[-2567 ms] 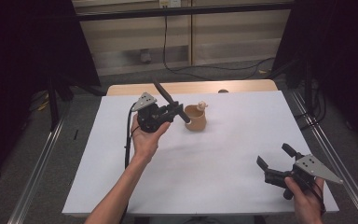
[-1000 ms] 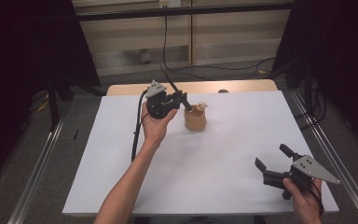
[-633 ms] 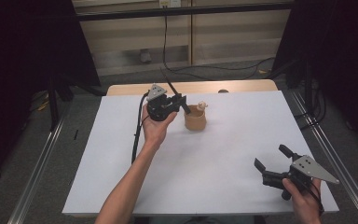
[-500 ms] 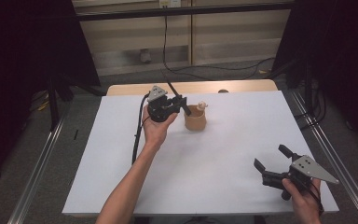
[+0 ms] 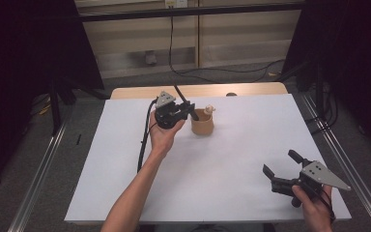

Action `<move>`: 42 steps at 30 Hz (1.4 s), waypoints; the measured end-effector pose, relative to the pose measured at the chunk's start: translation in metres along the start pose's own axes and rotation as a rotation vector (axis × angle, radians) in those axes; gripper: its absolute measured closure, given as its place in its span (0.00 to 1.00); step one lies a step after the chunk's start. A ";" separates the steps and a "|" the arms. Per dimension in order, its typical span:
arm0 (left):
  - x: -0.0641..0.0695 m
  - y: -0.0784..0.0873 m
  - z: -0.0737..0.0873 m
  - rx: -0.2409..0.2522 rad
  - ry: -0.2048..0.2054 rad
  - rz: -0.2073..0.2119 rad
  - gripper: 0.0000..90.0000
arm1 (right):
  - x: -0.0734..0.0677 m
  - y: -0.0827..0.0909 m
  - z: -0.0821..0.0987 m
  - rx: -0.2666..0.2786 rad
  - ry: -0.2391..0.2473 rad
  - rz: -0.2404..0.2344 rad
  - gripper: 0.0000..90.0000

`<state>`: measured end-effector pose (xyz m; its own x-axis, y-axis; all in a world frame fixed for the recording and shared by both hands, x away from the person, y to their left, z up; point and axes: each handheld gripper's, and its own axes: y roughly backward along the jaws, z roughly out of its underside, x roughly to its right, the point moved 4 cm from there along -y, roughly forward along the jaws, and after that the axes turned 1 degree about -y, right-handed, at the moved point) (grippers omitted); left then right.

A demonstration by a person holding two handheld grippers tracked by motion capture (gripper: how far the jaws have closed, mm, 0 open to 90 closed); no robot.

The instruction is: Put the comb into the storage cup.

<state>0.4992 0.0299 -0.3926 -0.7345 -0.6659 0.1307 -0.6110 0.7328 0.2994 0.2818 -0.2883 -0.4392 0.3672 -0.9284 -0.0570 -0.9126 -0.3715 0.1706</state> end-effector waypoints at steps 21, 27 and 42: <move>0.001 -0.010 0.009 -0.025 -0.023 -0.010 0.81 | 0.000 0.000 0.000 -0.001 0.003 -0.006 0.00; 0.000 -0.012 0.011 -0.019 -0.010 -0.010 0.81 | 0.000 0.000 0.000 0.000 0.001 -0.005 0.00; 0.000 -0.021 0.017 -0.015 -0.008 -0.018 0.81 | -0.002 -0.001 0.001 -0.003 0.005 -0.009 0.00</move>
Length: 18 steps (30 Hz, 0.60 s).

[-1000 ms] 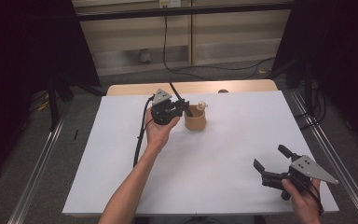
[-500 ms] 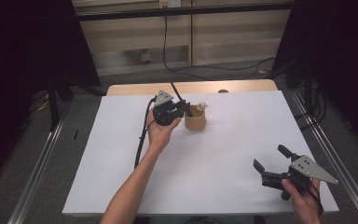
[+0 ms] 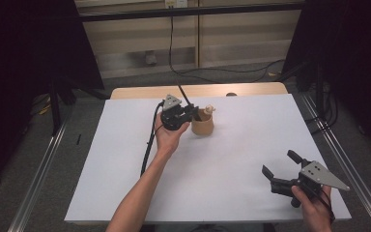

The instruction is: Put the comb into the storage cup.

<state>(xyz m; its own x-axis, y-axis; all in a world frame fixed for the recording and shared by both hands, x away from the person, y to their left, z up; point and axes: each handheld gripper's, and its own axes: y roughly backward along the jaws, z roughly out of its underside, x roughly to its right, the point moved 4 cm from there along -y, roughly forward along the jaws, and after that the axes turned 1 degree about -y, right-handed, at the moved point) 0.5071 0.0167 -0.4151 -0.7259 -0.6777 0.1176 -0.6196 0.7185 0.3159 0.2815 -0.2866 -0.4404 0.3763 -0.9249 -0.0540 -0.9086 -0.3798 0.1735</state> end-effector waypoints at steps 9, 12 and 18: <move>0.001 -0.006 0.005 -0.011 -0.008 0.003 0.81 | 0.000 0.000 0.000 -0.003 0.005 -0.001 0.00; 0.001 -0.007 0.007 -0.018 -0.003 0.003 0.81 | 0.000 0.000 0.001 -0.003 0.004 -0.002 0.00; 0.002 -0.009 0.009 -0.028 -0.012 -0.001 0.81 | 0.001 0.000 0.001 -0.010 0.009 0.002 0.00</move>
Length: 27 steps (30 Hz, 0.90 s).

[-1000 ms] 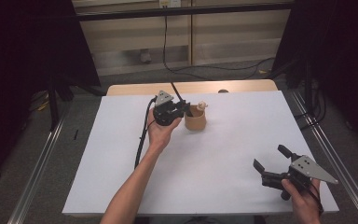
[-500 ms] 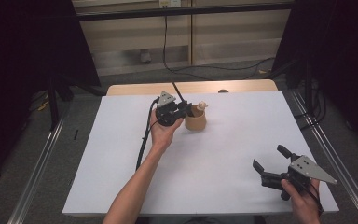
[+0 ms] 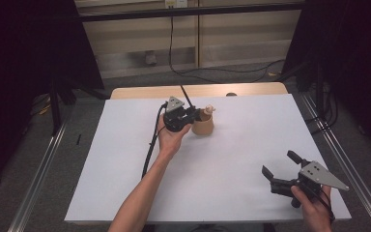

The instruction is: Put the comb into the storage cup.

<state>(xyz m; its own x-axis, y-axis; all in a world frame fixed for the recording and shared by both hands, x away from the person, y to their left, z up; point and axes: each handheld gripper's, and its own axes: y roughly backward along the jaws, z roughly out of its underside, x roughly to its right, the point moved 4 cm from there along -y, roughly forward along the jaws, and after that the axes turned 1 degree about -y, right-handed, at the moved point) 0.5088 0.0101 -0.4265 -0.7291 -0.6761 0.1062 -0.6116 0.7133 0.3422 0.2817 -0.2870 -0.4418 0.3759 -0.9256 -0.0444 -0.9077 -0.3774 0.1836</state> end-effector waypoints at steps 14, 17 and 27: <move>-0.004 -0.003 0.006 -0.015 -0.011 -0.006 0.81 | 0.000 0.000 0.000 0.001 0.001 -0.002 0.00; -0.004 -0.002 0.007 -0.012 -0.013 -0.005 0.81 | 0.000 -0.001 0.000 -0.002 0.001 -0.002 0.00; -0.002 0.002 0.012 0.013 -0.038 -0.001 0.81 | -0.001 -0.001 0.001 -0.002 0.005 -0.009 0.00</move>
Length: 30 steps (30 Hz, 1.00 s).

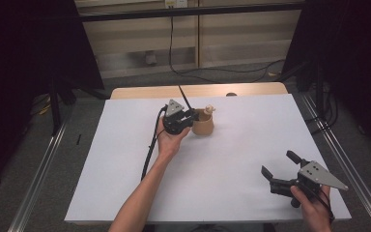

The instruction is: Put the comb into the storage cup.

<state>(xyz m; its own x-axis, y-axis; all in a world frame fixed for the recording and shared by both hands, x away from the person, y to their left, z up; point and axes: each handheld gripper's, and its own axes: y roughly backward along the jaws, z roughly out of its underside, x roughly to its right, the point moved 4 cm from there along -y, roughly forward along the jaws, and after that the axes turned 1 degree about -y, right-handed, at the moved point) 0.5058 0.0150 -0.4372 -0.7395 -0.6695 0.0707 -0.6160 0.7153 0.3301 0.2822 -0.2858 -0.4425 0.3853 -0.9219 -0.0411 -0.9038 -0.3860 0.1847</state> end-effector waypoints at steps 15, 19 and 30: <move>0.002 0.002 0.003 -0.026 -0.008 0.006 0.80 | 0.000 0.000 0.000 0.002 0.002 0.004 0.00; 0.002 0.002 0.004 -0.030 -0.019 0.010 0.79 | 0.000 0.000 0.000 0.002 0.006 0.003 0.00; 0.006 0.005 0.006 -0.013 0.005 0.023 0.69 | 0.000 0.000 0.000 0.000 0.003 0.003 0.00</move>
<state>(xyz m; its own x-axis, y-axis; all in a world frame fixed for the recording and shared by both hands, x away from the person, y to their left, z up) 0.4966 0.0160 -0.4402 -0.7517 -0.6543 0.0831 -0.5956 0.7275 0.3406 0.2822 -0.2854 -0.4425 0.3836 -0.9227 -0.0379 -0.9048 -0.3837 0.1846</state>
